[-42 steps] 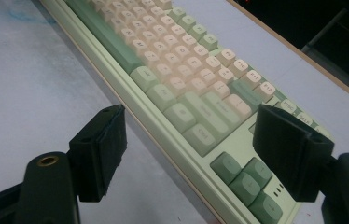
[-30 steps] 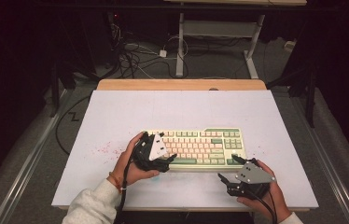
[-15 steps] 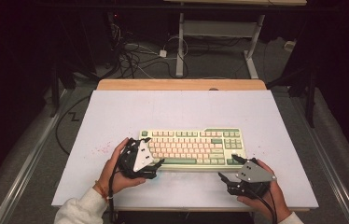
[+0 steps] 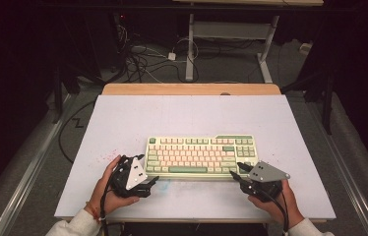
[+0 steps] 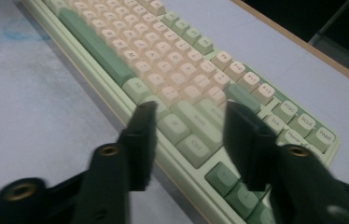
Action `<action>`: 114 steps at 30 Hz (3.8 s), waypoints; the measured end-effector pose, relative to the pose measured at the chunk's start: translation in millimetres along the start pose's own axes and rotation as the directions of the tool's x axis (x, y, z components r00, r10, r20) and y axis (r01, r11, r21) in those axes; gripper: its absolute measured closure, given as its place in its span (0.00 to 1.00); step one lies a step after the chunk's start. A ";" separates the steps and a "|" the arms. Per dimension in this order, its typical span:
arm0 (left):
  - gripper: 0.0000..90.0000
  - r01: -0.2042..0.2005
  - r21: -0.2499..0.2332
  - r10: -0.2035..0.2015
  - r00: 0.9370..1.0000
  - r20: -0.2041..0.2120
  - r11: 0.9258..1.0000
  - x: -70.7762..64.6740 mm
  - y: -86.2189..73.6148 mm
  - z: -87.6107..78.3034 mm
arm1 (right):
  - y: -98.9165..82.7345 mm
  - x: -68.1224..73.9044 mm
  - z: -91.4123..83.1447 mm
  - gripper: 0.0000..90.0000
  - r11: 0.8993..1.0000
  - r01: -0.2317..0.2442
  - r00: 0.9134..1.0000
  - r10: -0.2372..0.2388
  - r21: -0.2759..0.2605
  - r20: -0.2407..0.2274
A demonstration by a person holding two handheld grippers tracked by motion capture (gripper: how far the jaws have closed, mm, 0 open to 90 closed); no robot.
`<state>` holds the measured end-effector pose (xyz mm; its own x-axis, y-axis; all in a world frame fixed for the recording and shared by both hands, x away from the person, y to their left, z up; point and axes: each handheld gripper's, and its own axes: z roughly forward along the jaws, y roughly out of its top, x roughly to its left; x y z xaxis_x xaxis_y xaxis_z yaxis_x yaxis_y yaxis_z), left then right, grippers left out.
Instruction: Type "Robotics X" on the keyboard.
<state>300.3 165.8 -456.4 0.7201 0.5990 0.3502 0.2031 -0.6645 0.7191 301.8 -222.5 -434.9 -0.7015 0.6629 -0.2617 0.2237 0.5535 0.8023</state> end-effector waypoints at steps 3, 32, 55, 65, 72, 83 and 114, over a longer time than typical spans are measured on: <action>0.19 0.024 -0.002 -0.024 1.000 -0.001 1.000 -0.2 -5.6 -4.2 | 4.4 -2.8 3.8 0.87 1.000 -0.006 1.000 0.006 0.013 -0.016; 0.19 0.054 0.046 -0.056 0.997 0.052 0.998 -3.6 -22.4 -8.8 | 59.7 -4.7 103.6 1.00 0.986 0.066 0.993 -0.050 0.153 -0.107; 0.19 0.046 0.066 -0.050 0.997 0.059 0.997 -4.5 -23.1 -5.8 | 64.5 -6.4 103.4 1.00 0.988 0.046 0.995 -0.031 0.151 -0.100; 0.19 0.039 0.072 -0.043 0.997 0.061 0.997 -4.9 -23.1 -5.8 | 66.2 -8.1 83.8 0.90 0.998 0.019 0.995 -0.013 0.067 -0.098; 0.19 0.038 0.069 -0.043 0.997 0.060 0.997 -4.5 -23.1 -6.6 | 67.7 -4.4 71.4 0.69 1.000 0.026 0.995 -0.025 0.013 -0.096; 0.20 0.064 0.058 -0.067 0.996 0.052 0.996 -4.1 -20.6 -9.1 | 63.1 1.2 46.9 0.32 0.995 0.032 0.998 -0.037 -0.090 -0.055; 0.47 0.192 0.009 -0.192 0.973 0.129 0.981 10.1 -13.6 -17.6 | -9.0 -1.8 -25.3 0.28 0.993 -0.002 0.995 0.014 -0.121 0.102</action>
<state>293.2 188.8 -452.0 0.7471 0.6527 0.1256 0.3437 -0.5411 0.7676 283.9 -241.4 -428.0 -0.6256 0.7187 -0.3035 0.1419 0.4874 0.8616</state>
